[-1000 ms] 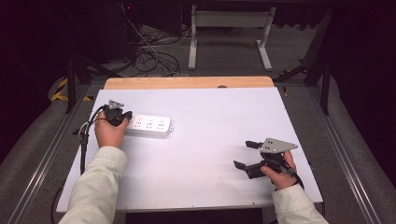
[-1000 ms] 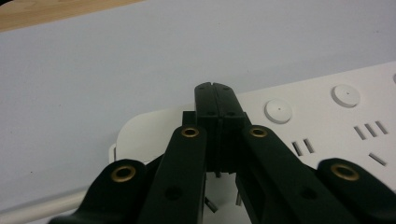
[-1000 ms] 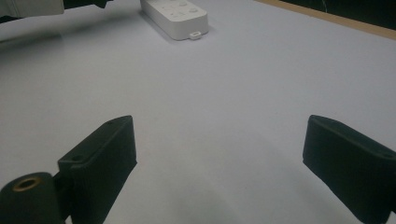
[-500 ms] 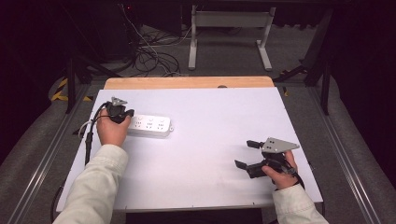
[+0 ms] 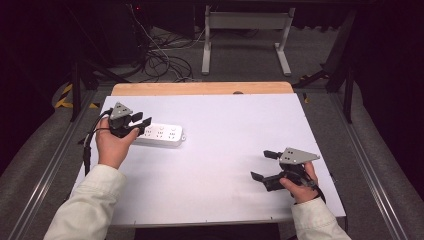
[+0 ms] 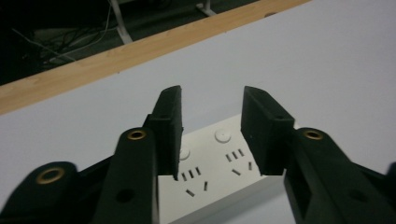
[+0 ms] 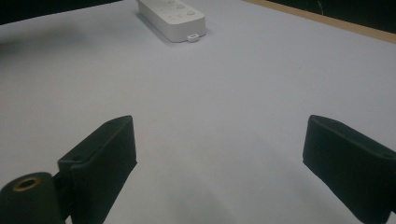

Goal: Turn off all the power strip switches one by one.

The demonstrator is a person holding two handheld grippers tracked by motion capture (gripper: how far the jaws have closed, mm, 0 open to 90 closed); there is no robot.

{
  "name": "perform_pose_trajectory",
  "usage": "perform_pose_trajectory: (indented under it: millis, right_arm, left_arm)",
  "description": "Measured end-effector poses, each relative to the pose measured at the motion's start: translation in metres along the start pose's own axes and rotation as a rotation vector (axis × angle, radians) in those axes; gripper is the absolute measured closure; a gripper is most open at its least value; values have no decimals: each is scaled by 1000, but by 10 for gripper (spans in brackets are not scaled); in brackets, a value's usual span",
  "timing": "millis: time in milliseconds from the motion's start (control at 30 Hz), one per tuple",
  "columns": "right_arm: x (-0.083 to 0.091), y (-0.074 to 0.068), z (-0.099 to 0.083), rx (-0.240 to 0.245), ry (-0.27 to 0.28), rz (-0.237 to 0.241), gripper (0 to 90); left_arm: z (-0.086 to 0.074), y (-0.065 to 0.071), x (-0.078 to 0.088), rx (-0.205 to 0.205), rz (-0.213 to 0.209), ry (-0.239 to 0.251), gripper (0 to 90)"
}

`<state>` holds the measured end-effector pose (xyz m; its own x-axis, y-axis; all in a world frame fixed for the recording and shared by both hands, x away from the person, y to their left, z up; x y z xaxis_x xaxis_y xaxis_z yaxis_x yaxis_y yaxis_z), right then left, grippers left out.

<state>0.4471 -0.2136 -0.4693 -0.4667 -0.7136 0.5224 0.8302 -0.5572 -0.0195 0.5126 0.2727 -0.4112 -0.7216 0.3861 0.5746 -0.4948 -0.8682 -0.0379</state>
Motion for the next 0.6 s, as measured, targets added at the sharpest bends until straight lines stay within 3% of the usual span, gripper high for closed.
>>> perform_pose_trajectory:
  millis: [333,467,600]
  right_arm:
    - [1,0,1,1,6,-2,101]
    - [2,0,0,-1,8,-2,101]
    - [3,0,0,-1,10,-1,101]
  left_arm:
    - [2,27,30,-49,-78,66,297]
    - [0,38,39,-76,-116,90,250]
    - [-11,44,43,-69,-162,121,235]
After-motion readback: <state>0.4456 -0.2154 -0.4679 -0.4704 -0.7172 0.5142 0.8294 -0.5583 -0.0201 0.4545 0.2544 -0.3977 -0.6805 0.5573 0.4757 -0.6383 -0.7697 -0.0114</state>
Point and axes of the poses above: each handheld gripper's, and its own axes: x roughly backward along the jaws, z roughly out of its top, y roughly to its right, the point moved 1 cm from there along -x, roughly forward along the jaws, and after that the axes turned 6 degrees about -y, right-handed, at the moved point
